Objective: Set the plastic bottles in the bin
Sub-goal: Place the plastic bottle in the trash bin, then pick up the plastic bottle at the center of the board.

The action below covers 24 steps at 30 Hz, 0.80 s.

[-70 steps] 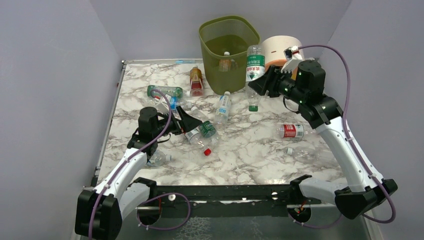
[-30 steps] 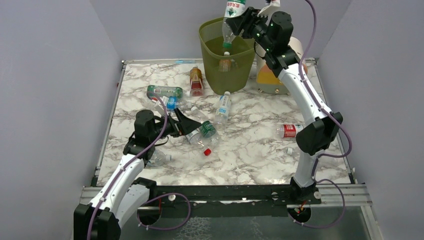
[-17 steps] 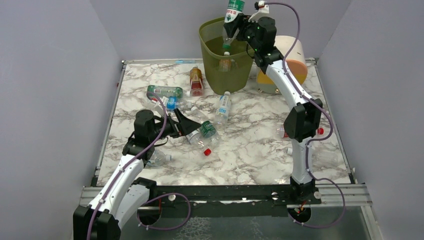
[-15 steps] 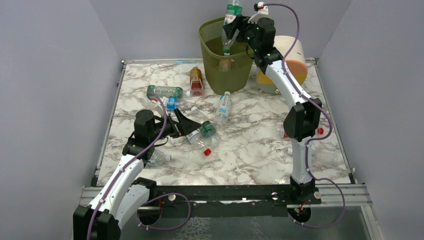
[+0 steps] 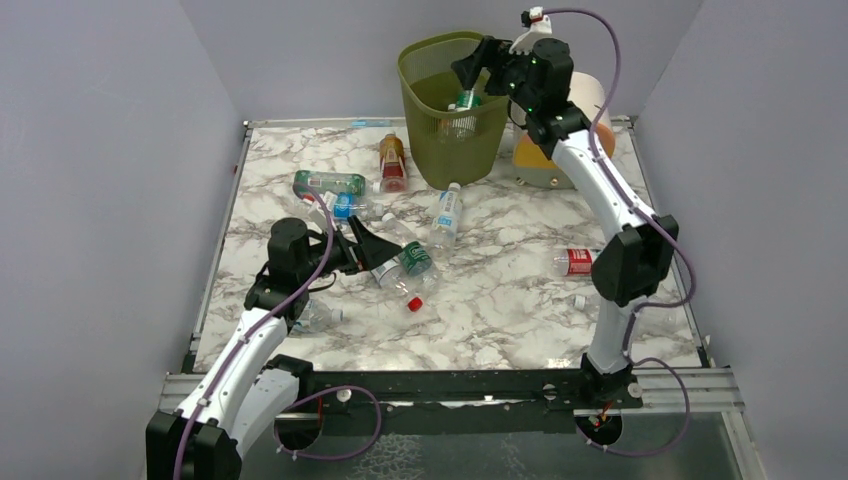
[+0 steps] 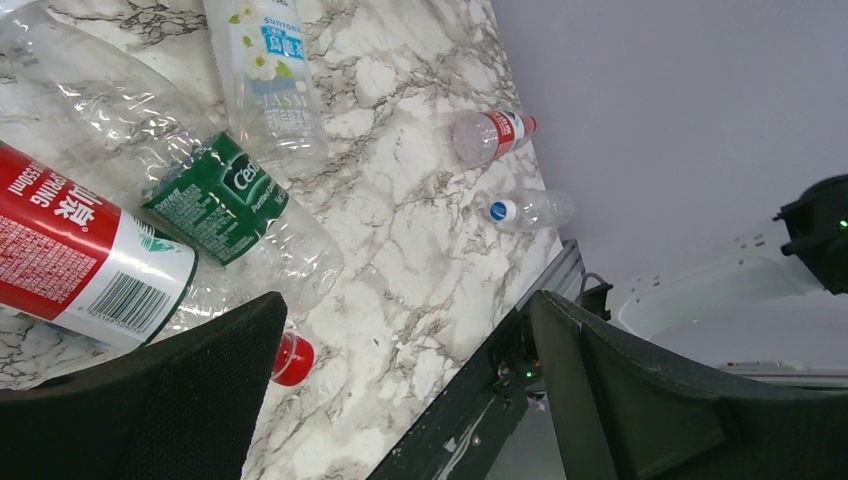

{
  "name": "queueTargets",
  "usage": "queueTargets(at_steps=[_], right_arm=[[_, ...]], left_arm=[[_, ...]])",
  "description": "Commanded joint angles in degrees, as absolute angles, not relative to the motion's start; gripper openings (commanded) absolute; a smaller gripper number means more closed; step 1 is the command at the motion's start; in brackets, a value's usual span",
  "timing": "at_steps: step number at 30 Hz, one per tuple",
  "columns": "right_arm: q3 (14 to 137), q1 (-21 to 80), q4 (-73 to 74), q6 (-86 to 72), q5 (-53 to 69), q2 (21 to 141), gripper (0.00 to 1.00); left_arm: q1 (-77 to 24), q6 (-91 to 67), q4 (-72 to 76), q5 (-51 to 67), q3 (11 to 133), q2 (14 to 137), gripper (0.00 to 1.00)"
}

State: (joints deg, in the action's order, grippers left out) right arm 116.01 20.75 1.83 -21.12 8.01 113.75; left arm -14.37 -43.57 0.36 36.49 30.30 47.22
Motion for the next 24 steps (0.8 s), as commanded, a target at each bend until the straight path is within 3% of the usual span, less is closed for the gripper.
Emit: queueTargets(at_steps=[1, 13, 24], right_arm=[[105.5, 20.5, 3.1, -22.1, 12.4, 101.1, 0.99], [76.7, 20.6, 9.8, -20.9, 16.8, 81.4, 0.99], [60.2, 20.5, 12.3, -24.8, 17.8, 77.9, 0.99]], left_arm=[[-14.6, -42.7, 0.7, 35.7, 30.7, 46.4, 0.99], [-14.6, -43.4, 9.2, 39.6, 25.9, 52.7, 0.99], [-14.6, -41.1, 12.1, 39.8, 29.5, 61.1, 0.99]])
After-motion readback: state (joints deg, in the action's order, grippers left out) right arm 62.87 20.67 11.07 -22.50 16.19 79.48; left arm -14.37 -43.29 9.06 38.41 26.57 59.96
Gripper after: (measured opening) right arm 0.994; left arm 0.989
